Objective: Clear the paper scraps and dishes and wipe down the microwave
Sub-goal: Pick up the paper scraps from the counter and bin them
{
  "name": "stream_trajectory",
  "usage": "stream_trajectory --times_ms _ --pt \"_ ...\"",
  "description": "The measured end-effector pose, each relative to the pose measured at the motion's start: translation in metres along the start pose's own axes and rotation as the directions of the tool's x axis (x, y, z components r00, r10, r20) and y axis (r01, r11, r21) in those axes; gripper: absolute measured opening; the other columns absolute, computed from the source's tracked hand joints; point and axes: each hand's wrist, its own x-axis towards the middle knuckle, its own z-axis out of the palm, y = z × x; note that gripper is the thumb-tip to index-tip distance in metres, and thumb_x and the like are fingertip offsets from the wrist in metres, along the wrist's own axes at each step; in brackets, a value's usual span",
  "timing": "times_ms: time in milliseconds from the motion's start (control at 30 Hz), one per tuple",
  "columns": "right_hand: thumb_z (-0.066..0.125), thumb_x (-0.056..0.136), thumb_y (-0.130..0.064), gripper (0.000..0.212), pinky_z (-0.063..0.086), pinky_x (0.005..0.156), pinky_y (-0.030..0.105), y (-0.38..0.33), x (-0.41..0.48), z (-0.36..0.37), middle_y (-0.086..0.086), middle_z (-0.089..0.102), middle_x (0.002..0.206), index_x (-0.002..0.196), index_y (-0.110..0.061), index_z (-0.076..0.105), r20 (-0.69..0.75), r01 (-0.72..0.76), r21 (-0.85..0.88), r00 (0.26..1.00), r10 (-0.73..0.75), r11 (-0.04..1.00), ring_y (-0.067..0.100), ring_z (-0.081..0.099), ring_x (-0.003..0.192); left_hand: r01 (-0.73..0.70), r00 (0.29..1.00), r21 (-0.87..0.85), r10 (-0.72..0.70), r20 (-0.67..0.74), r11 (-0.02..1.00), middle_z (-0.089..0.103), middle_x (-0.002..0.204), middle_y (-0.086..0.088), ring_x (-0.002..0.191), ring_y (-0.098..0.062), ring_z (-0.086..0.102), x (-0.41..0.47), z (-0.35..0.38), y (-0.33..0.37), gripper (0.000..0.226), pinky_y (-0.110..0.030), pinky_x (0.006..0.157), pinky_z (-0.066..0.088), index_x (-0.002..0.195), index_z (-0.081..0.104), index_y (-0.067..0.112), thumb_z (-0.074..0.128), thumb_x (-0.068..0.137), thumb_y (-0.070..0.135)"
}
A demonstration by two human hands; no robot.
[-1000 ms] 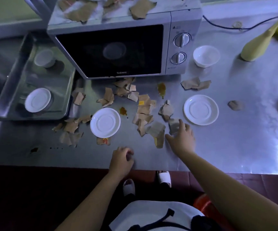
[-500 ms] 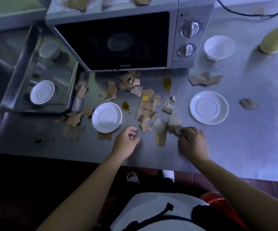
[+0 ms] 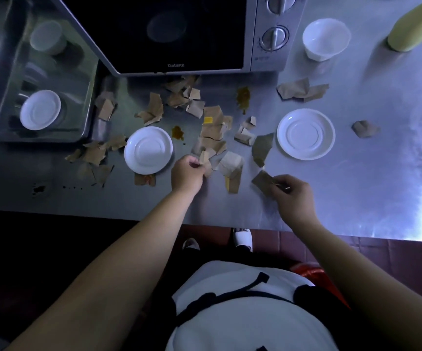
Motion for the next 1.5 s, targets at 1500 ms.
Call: stream_trajectory --times_ms 1500 --pt "0.062 0.089 0.008 0.012 0.057 0.066 0.026 -0.029 -0.030 0.019 0.014 0.068 0.089 0.096 -0.001 0.066 0.118 -0.303 0.622 0.948 0.296 0.722 0.024 0.066 0.079 -0.530 0.841 0.294 0.446 0.308 0.796 0.061 0.128 -0.003 0.113 -0.022 0.058 0.084 -0.009 0.070 0.034 -0.027 0.086 0.046 0.124 0.063 0.020 0.057 0.092 0.009"
